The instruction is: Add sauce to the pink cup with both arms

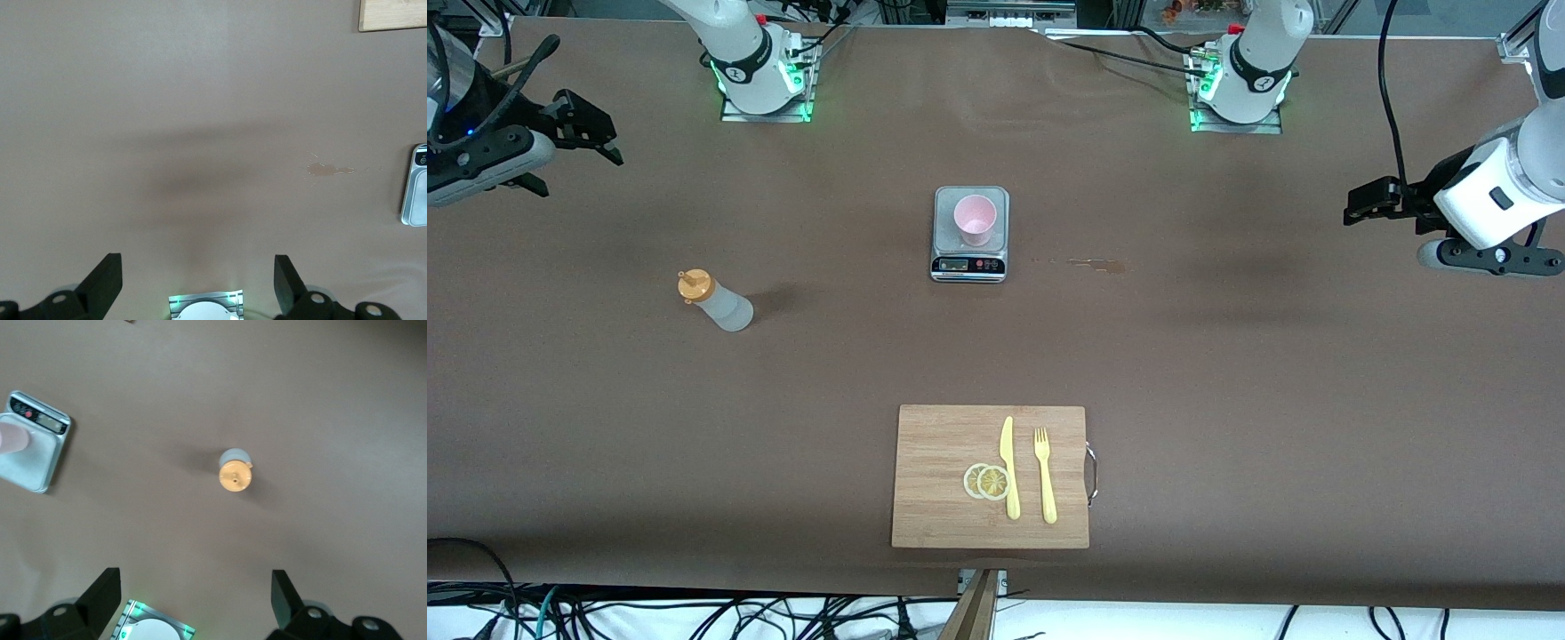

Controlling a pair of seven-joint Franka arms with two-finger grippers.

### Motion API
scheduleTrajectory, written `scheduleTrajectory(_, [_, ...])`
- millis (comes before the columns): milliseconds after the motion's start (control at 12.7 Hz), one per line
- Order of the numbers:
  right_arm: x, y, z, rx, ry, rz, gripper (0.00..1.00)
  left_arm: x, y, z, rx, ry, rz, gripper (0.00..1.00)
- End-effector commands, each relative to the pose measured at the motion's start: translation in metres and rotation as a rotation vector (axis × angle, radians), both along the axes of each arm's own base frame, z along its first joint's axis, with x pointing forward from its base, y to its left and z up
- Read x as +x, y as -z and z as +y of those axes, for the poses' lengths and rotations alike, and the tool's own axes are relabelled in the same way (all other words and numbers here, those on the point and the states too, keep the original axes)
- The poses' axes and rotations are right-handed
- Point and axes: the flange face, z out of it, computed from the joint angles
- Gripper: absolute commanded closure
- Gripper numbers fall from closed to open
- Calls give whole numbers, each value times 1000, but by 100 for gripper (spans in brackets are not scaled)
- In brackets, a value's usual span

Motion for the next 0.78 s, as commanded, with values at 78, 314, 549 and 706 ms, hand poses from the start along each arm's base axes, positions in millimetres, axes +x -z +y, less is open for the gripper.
scheduleTrajectory(78, [-2, -3, -11, 21, 52, -40, 0, 4, -2, 0, 7, -4, -4, 0])
scheduleTrajectory(314, [-7, -6, 0, 9, 228, -21, 0, 4, -2, 0, 7, -4, -4, 0])
scheduleTrajectory(549, [-6, -6, 1, 15, 232, -22, 0, 4, -2, 0, 7, -4, -4, 0])
scheduleTrajectory(706, [-7, -6, 0, 14, 244, -18, 0, 5, -2, 0, 7, -4, -2, 0])
